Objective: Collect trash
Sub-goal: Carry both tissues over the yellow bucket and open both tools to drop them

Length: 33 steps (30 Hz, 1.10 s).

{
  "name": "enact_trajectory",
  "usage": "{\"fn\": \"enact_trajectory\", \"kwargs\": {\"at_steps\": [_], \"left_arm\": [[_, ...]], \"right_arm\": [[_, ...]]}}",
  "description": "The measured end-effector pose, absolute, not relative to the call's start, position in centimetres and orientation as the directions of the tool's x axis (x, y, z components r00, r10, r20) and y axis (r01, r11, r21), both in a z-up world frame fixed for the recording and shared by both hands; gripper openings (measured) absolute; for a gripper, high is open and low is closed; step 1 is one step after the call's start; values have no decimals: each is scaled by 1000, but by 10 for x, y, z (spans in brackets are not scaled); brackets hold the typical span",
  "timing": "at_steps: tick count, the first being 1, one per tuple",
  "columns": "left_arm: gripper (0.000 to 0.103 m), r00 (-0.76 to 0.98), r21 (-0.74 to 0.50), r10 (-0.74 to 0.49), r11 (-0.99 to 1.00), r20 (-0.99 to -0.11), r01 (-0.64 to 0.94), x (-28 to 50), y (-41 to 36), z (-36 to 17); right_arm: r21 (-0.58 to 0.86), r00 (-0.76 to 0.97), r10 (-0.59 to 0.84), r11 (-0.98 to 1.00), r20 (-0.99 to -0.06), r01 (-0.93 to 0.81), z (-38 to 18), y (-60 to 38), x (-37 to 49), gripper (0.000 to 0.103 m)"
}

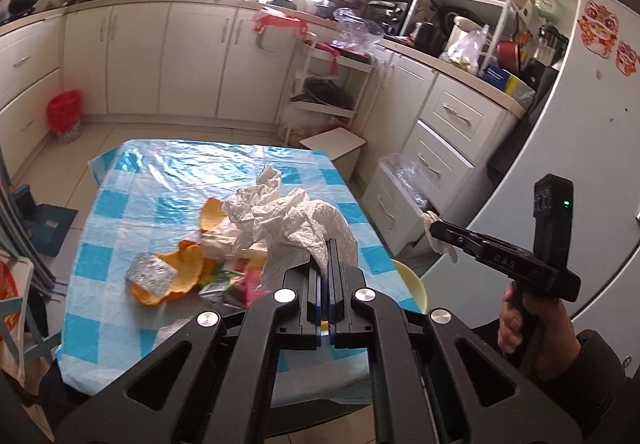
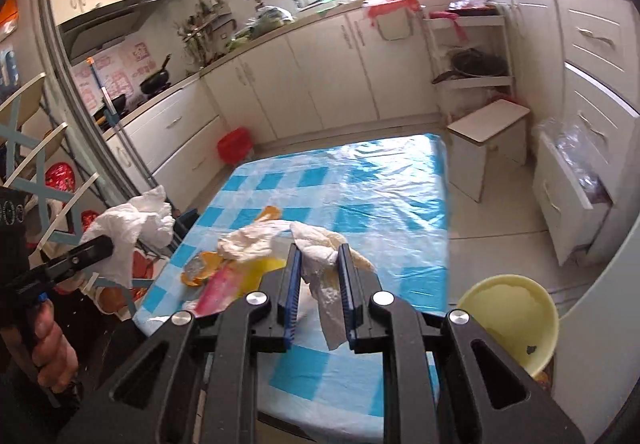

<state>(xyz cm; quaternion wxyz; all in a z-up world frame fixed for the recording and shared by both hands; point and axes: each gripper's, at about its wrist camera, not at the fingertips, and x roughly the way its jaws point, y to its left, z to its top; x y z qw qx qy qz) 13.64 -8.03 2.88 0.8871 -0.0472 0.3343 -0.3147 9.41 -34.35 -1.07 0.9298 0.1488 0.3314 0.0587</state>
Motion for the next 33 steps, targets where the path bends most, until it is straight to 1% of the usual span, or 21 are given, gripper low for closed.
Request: {"fn": "enact_trajectory", "kwargs": {"at_steps": [7, 12, 13, 16, 19, 20, 23, 25, 29, 31, 32, 33], "left_arm": [[2, 462, -287, -673, 698, -578, 656, 126, -174, 32], [2, 375, -319, -700, 648, -608, 691, 137, -234, 16], [2, 359, -323, -700, 642, -617, 696, 140, -247, 11], [2, 317, -328, -699, 623, -641, 711, 147, -281, -6], [2, 272, -332, -683, 614, -678, 716, 154, -313, -29], [2, 254, -339, -678, 612, -690, 715, 156, -322, -37], [2, 199, -370, -664, 611, -721, 700, 166, -349, -64], [3, 168, -387, -651, 616, -740, 686, 173, -365, -82], [3, 108, -401, -614, 628, -782, 667, 186, -403, -112], [8, 79, -401, -587, 640, -806, 656, 193, -418, -126], [14, 73, -398, -576, 646, -814, 652, 194, -425, -132], [23, 76, -391, -567, 652, -820, 650, 194, -429, -134]], "right_arm": [[296, 685, 93, 937, -722, 186, -56, -420, 110, 19], [280, 573, 75, 919, -816, 279, -94, -457, 138, 20], [271, 550, 66, 914, -833, 301, -101, -465, 139, 22], [258, 513, 27, 887, -858, 384, -115, -488, 141, 41], [306, 542, 25, 847, -840, 435, -113, -506, 134, 43], [333, 571, 24, 832, -821, 444, -107, -511, 129, 45], [377, 660, -7, 816, -751, 438, -81, -517, 122, 48], [395, 721, -40, 814, -692, 425, -63, -519, 115, 55], [413, 794, -84, 818, -602, 400, -37, -521, 107, 58], [418, 809, -92, 818, -581, 394, -32, -522, 105, 58], [419, 813, -97, 818, -574, 394, -31, -523, 104, 58], [423, 818, -101, 817, -566, 393, -29, -525, 103, 58]]}}
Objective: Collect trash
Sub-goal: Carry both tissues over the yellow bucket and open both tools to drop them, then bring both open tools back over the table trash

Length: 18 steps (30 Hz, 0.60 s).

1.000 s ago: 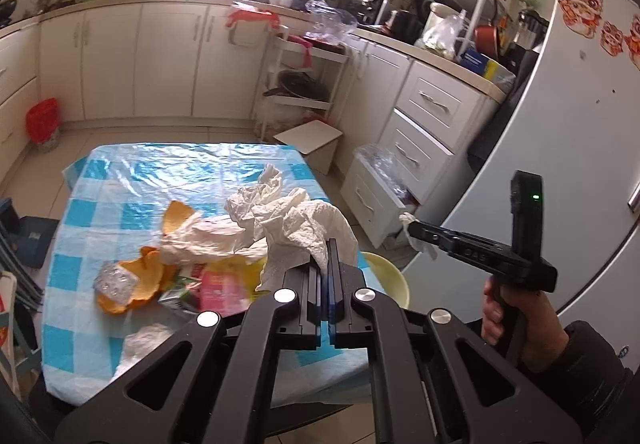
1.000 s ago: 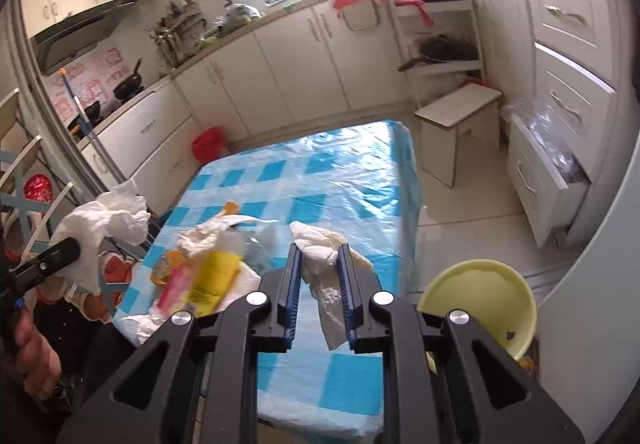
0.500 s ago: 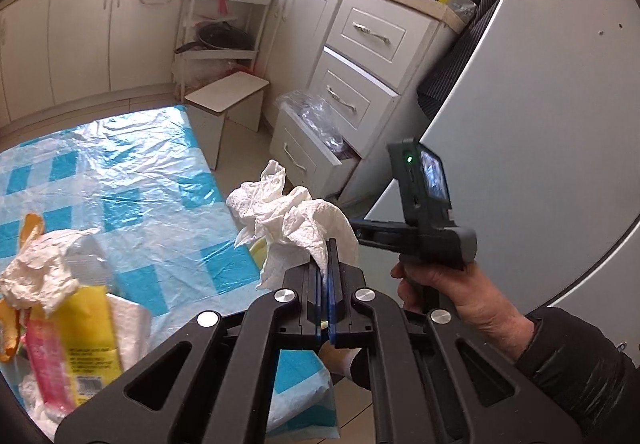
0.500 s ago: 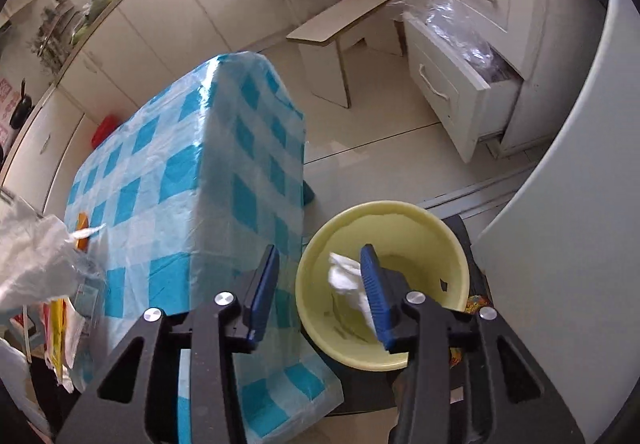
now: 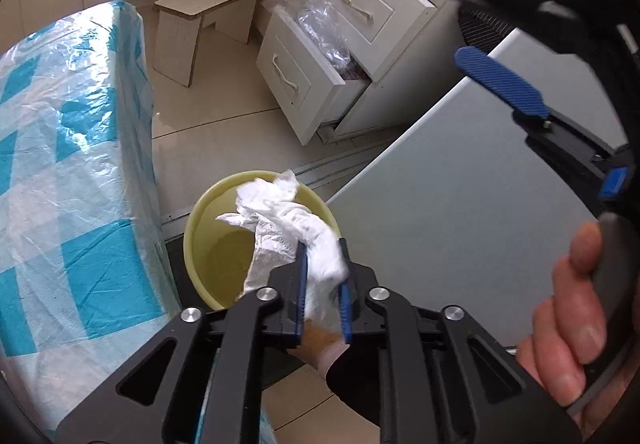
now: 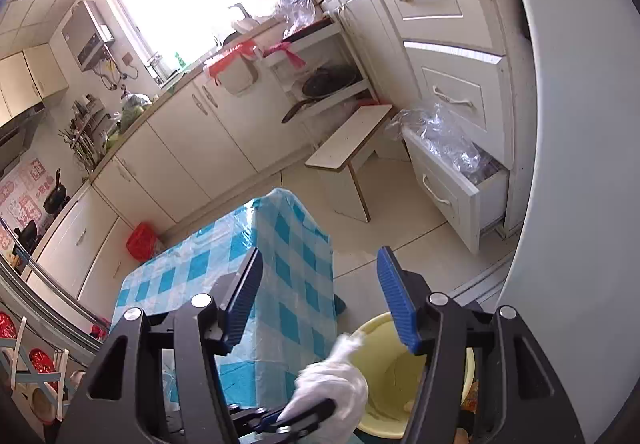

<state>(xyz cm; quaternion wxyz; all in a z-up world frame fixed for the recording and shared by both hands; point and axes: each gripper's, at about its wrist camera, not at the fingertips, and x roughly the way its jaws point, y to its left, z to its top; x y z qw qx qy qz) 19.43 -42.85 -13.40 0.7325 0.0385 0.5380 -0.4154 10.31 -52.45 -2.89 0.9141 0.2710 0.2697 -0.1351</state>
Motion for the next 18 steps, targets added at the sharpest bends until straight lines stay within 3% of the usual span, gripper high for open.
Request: {"fn": "enact_trajectory", "kwargs": {"at_steps": [3, 9, 18], "left_arm": [[42, 97, -373, -562, 658, -821, 654, 192, -430, -132], [52, 154, -340, -564, 670, -812, 659, 187, -409, -112], [75, 416, -155, -505, 756, -756, 636, 152, -303, -50]], "right_arm": [[434, 830, -118, 807, -546, 400, -25, -529, 99, 59], [432, 834, -127, 807, -537, 402, -25, -528, 100, 61], [335, 853, -166, 870, -495, 363, -15, -493, 99, 70]]}}
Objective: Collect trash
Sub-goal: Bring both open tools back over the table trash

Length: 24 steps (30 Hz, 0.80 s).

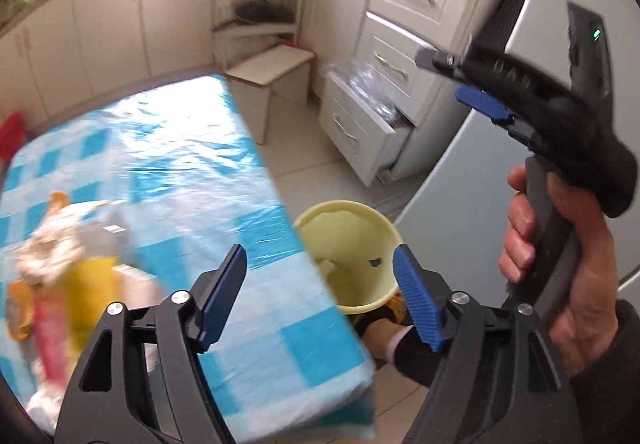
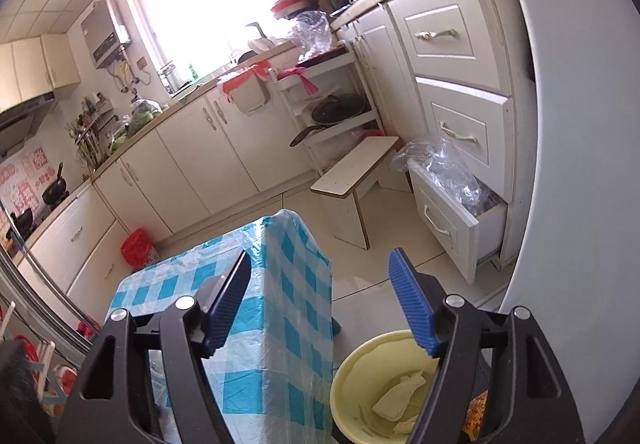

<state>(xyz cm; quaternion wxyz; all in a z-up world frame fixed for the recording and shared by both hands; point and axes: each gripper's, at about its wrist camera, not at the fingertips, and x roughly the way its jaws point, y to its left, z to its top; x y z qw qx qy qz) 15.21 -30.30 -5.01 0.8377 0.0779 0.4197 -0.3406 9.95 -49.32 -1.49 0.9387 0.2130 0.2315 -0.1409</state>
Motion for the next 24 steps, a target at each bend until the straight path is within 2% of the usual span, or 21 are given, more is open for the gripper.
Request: {"fn": "enact_trajectory", "kwargs": {"at_steps": [3, 8, 12, 18, 24], "left_arm": [[81, 498, -132, -473, 808, -727, 574, 147, -250, -32], [82, 579, -129, -409, 877, -705, 463, 143, -173, -19], [82, 619, -133, -365, 912, -696, 387, 138, -121, -14], [84, 664, -114, -303, 943, -684, 312, 127, -72, -18], [84, 682, -122, -277, 956, -677, 266, 118, -35, -24]], "right_arm": [[282, 868, -178, 899, -464, 335, -8, -468, 93, 73], [249, 894, -162, 926, -418, 284, -11, -414, 67, 78], [236, 895, -78, 951, -440, 198, -26, -359, 51, 78], [98, 894, 13, 995, -448, 34, -34, -276, 37, 79], [27, 876, 77, 997, -476, -73, -44, -231, 36, 80]]}}
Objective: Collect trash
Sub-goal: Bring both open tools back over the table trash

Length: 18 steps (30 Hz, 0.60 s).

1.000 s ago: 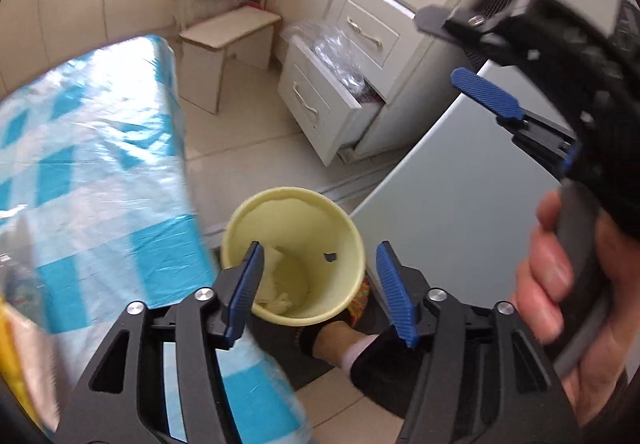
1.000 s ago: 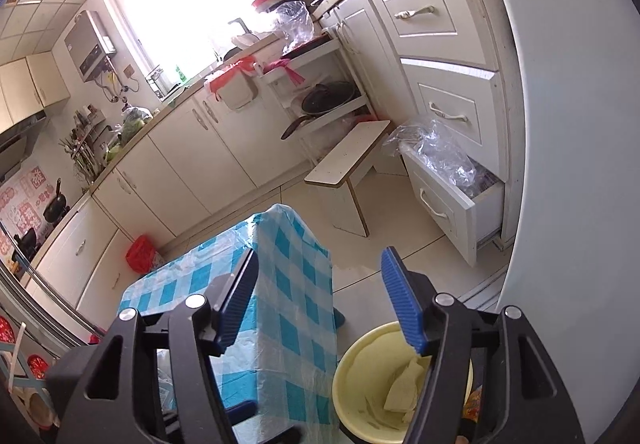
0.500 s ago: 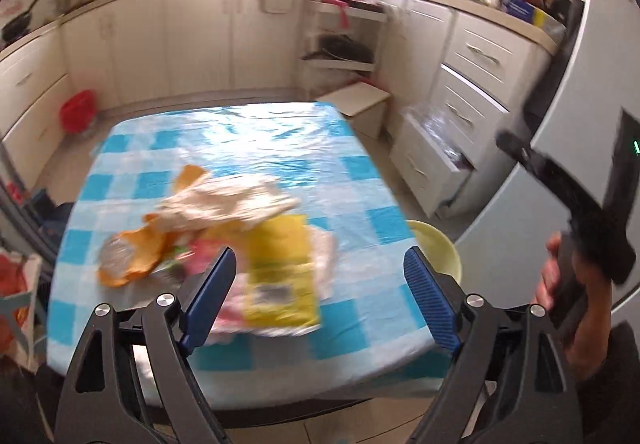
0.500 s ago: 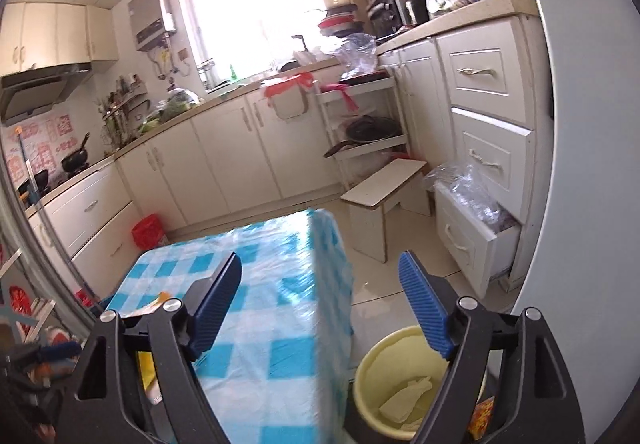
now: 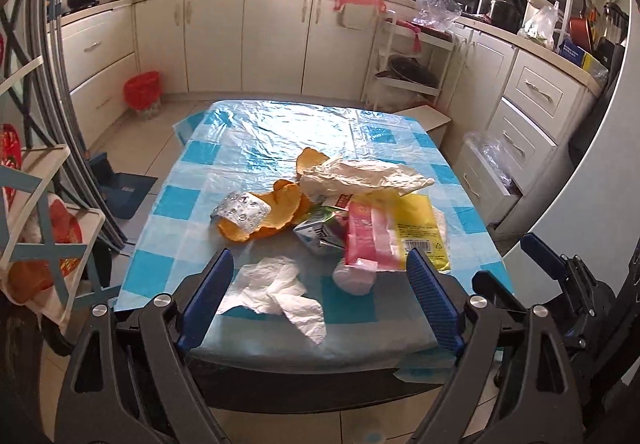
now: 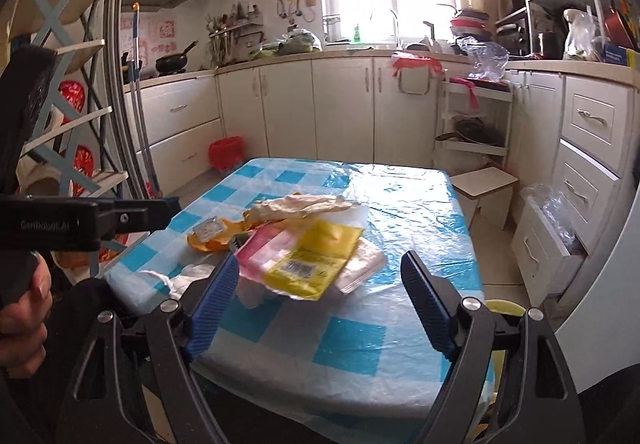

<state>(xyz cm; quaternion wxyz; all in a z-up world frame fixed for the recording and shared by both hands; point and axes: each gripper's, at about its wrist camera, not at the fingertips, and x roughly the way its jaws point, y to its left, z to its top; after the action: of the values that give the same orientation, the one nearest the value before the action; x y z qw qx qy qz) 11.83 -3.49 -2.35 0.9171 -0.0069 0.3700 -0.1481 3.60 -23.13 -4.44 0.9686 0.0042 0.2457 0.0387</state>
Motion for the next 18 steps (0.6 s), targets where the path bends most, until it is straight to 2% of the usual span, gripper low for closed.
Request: {"fn": "enact_trajectory", "kwargs": {"at_steps": [7, 18], "left_arm": [[85, 683, -146, -259, 965, -683, 220, 116, -6, -33], [85, 650, -179, -215, 976, -729, 122, 127, 27, -62]], "right_arm": [[-8, 849, 105, 992, -518, -128, -58, -198, 36, 80], [-17, 840, 112, 990, -531, -142, -67, -189, 37, 80]]}}
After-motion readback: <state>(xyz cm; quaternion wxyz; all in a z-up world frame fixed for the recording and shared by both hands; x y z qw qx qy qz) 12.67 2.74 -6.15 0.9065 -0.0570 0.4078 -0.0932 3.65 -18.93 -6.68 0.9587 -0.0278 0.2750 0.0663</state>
